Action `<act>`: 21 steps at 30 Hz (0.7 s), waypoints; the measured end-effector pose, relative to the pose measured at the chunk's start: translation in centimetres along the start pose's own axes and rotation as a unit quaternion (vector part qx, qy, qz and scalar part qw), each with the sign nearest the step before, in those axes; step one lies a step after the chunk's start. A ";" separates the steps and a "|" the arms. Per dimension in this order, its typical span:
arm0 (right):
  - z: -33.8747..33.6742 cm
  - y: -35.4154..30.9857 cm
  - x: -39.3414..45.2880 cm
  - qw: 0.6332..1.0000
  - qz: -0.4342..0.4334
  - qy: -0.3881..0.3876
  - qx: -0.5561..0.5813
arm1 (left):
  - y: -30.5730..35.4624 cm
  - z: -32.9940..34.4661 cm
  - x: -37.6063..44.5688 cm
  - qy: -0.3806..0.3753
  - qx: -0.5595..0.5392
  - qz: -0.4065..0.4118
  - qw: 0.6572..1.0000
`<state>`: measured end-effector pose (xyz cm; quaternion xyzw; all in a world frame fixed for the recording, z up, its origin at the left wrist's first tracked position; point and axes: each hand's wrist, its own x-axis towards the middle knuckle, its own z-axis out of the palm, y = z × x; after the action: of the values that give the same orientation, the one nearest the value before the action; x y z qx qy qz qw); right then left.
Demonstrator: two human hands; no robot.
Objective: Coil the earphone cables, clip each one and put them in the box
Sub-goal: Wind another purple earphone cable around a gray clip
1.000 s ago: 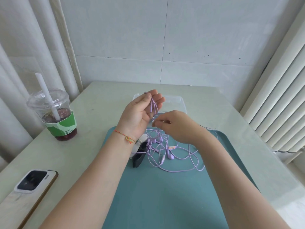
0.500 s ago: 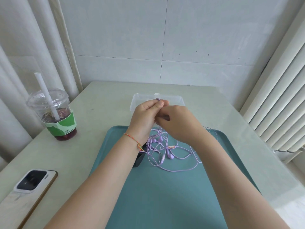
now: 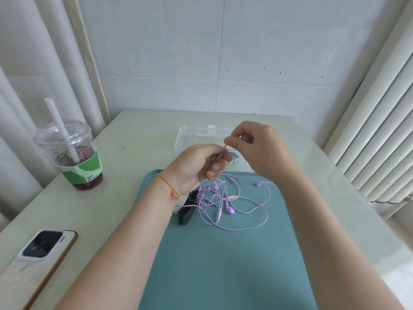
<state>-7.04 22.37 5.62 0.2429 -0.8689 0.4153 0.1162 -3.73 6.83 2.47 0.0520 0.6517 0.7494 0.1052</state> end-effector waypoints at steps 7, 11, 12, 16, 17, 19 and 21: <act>1.4 0.1 0.1 0.999 0.002 0.017 0.029 | 0.6 -0.6 -0.2 -0.084 -0.173 0.018 0.981; 2.0 0.3 0.1 1.000 0.008 0.002 0.020 | 0.4 -0.6 -0.1 -0.059 -0.165 0.036 0.984; 2.1 0.4 0.1 1.000 0.012 -0.006 0.011 | 0.4 -0.6 0.0 -0.049 -0.163 0.039 0.985; 2.3 0.2 -0.3 0.996 0.020 -0.079 -0.041 | 0.7 -0.6 0.0 0.003 -0.259 0.039 0.965; 2.5 0.0 -0.4 0.993 0.023 -0.103 -0.056 | 0.8 -0.6 0.0 0.019 -0.295 0.043 0.954; 2.9 -0.4 -0.7 0.986 0.028 -0.146 -0.078 | 0.8 -0.7 -0.1 0.042 -0.340 0.067 0.937; 3.4 -0.7 -0.9 0.982 0.024 -0.167 -0.082 | 0.7 -0.8 0.0 0.057 -0.349 0.091 0.931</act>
<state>-5.89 19.63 3.58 0.2776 -0.9127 0.2992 -0.0207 -3.93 5.93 3.07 0.0283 0.3466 0.9375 0.0111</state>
